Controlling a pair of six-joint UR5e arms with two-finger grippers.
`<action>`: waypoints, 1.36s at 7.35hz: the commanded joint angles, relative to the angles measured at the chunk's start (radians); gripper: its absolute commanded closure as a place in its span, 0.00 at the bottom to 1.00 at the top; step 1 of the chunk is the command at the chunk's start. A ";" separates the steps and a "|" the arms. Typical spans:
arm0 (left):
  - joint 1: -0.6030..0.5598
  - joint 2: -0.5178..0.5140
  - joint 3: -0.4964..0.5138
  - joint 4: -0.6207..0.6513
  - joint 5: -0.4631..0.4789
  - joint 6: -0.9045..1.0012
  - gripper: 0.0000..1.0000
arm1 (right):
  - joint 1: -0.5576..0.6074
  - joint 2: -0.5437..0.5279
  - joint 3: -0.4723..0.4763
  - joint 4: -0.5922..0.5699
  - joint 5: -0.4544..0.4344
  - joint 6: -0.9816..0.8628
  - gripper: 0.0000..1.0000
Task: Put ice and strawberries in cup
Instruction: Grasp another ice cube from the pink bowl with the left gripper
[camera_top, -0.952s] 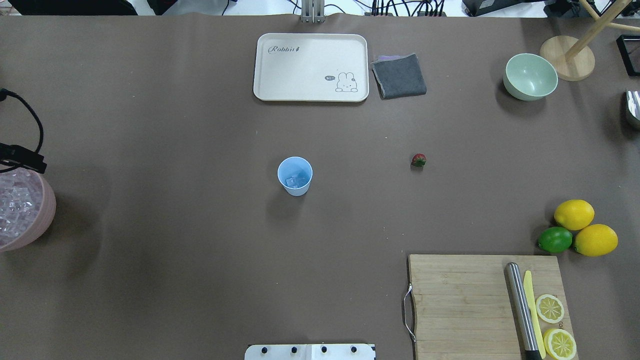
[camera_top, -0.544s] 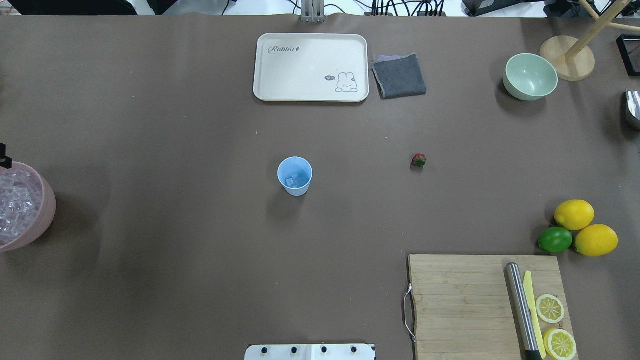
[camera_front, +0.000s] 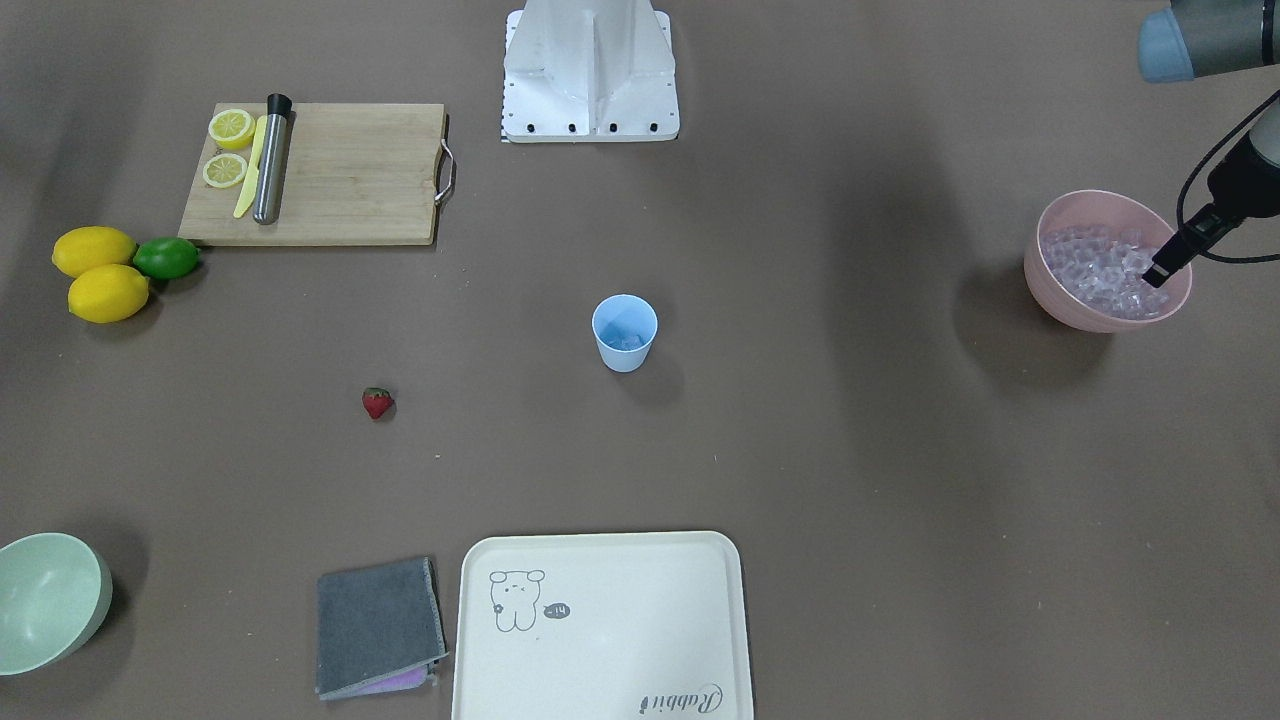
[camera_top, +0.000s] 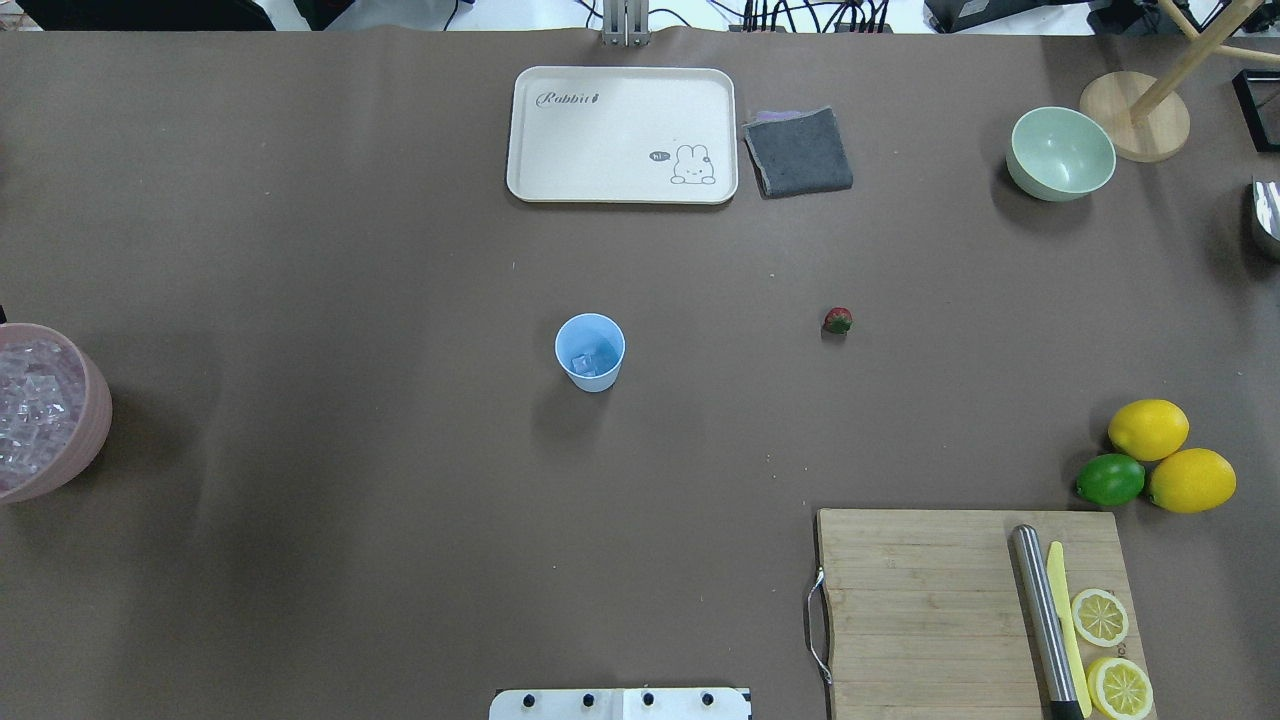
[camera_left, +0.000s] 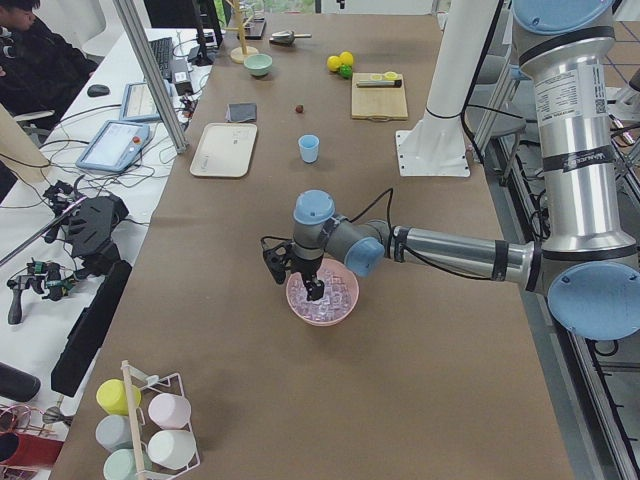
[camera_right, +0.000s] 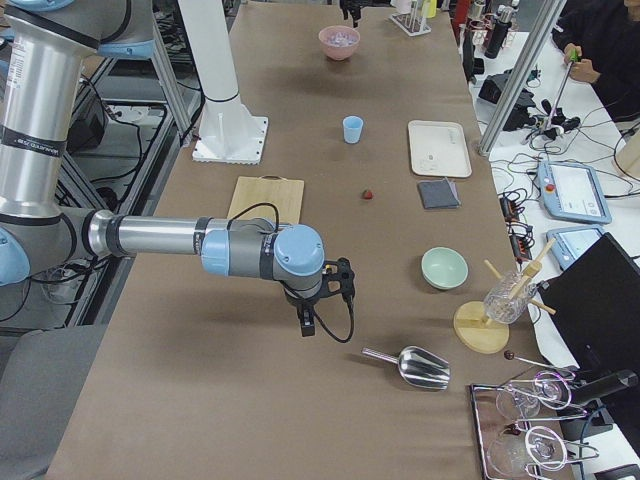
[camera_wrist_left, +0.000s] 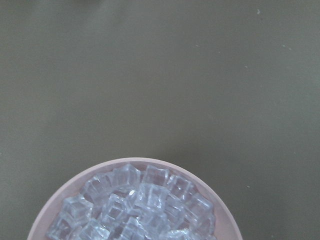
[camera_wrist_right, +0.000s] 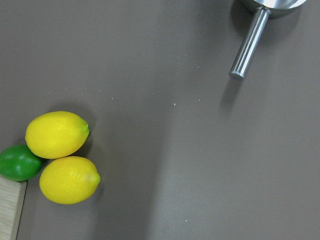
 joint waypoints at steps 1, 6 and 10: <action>0.000 0.028 0.022 -0.041 0.003 -0.096 0.13 | 0.000 0.002 0.004 0.001 0.000 -0.003 0.00; 0.031 0.030 0.025 -0.082 0.006 -0.300 0.26 | 0.000 -0.001 0.012 -0.001 0.005 -0.009 0.00; 0.107 0.073 0.054 -0.181 0.068 -0.456 0.26 | 0.002 -0.013 0.021 0.001 0.011 -0.011 0.00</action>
